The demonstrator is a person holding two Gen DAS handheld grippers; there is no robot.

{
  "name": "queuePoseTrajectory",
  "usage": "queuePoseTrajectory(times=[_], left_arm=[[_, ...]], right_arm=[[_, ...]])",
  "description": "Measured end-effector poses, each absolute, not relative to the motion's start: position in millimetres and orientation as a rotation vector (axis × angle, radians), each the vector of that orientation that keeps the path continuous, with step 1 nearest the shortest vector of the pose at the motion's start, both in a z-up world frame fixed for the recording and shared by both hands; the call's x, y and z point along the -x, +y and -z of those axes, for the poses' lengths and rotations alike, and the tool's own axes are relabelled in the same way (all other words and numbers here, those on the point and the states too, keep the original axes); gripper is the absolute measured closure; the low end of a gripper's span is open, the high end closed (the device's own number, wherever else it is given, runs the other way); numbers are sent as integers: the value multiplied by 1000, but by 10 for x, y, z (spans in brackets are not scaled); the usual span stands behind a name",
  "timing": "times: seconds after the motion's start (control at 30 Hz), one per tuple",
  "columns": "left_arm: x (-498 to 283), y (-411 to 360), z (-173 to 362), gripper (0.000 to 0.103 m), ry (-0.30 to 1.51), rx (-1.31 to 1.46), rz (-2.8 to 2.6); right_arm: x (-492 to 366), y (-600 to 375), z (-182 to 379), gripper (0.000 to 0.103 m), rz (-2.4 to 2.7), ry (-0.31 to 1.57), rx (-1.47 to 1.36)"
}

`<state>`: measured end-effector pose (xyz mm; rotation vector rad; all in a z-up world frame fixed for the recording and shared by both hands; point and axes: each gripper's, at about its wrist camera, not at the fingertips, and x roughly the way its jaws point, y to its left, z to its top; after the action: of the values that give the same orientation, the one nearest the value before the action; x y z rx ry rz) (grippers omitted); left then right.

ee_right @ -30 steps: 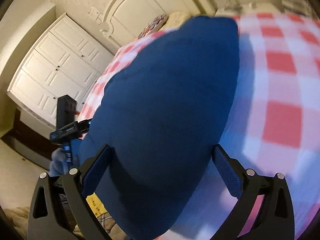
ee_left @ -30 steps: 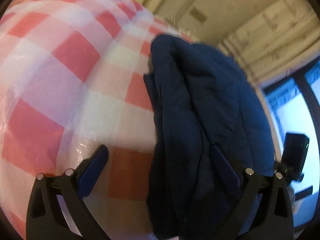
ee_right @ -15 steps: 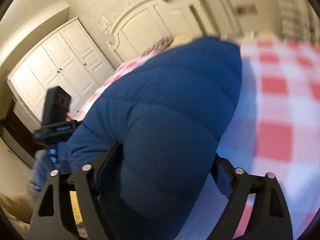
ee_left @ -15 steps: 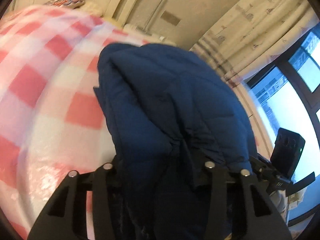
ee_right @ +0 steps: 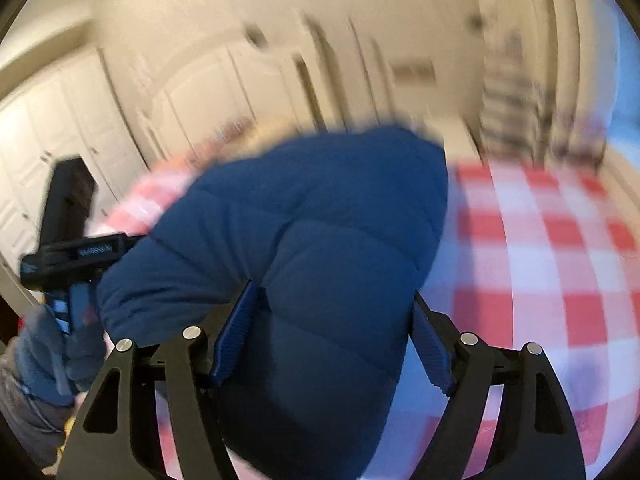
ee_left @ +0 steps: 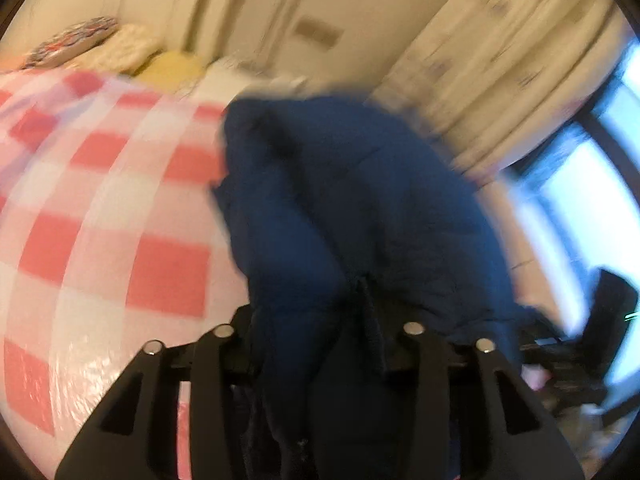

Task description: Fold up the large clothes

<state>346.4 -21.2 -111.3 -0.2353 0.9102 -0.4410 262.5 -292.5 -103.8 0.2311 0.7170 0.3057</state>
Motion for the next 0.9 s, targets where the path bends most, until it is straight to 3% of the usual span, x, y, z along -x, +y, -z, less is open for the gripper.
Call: queuePoseTrajectory(times=[0.13,0.3,0.37,0.43,0.53,0.63,0.73,0.9], left_arm=[[-3393,-32,1241,47,892,308,439],[-3274,-21,1112,44,848,215,368],[-3249,-36,1080,42,845,200,339],[-3180,-53,1019,30,848,169,280],[-2972,-27,786,17,782,79,196],[-2445,34,277,2,565,-9,105],[-1910,76,-187,2,388,-4,61],[-1286,8,-514,2,276,-19,19]], right_arm=[[-2573,-2861,1003,14,-216,744,-254],[-2231,-2450,617,14,-115,569,-94],[-2252,-2048,816,12,-132,670,78],[-2191,-1869,918,11,-83,642,230],[-2045,-1975,724,11,-83,693,168],[-1622,-2086,326,7,-37,563,135],[-1249,-2238,-2,5,38,429,80],[-881,-2302,-169,5,78,388,16]])
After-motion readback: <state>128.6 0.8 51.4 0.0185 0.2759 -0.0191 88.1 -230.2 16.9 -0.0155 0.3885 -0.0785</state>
